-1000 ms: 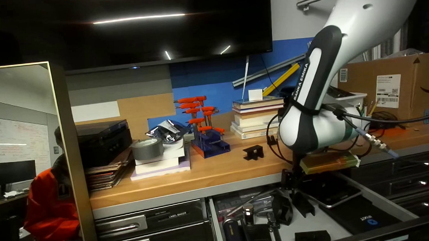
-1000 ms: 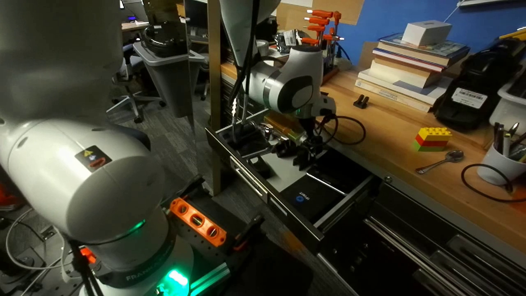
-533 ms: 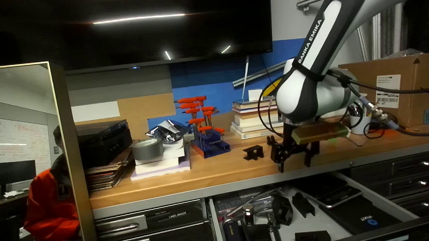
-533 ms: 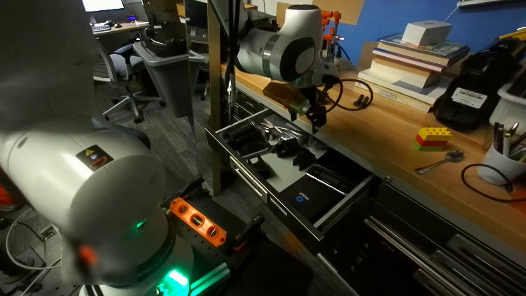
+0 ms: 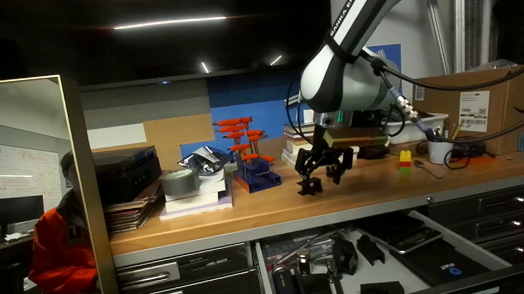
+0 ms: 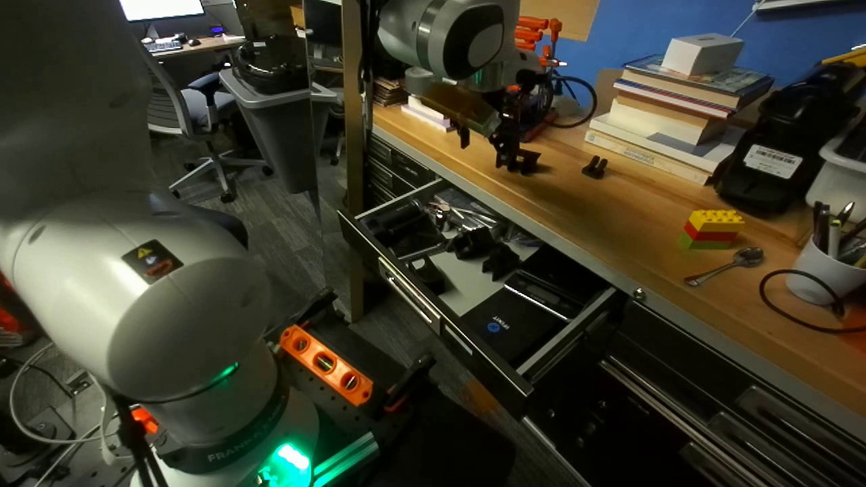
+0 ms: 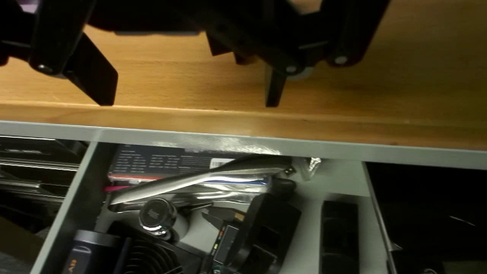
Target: Put the black objects in the drawer and close it
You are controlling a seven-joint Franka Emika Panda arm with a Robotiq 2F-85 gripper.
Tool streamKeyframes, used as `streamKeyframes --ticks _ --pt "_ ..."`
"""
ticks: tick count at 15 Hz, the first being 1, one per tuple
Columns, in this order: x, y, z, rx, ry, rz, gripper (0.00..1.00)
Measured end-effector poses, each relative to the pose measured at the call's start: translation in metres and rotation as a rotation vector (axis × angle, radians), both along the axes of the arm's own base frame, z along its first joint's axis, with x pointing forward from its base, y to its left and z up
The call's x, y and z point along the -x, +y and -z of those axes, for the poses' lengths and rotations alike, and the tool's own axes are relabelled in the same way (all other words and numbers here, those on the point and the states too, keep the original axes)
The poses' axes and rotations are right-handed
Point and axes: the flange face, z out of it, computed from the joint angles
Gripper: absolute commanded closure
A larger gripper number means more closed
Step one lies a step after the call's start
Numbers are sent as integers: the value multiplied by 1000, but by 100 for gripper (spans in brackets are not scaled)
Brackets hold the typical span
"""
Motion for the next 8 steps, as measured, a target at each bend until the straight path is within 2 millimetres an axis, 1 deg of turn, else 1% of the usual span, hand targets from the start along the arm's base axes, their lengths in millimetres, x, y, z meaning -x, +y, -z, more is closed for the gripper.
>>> streamKeyframes --ticks 2,4,6,8 --pt "-8 11 -6 -19 -2 -52 0" --pt "-17 17 -8 -18 -6 -101 0" --pt "-25 19 -4 -11 -7 -145 0" --pt "-34 17 7 -2 -1 -185 0"
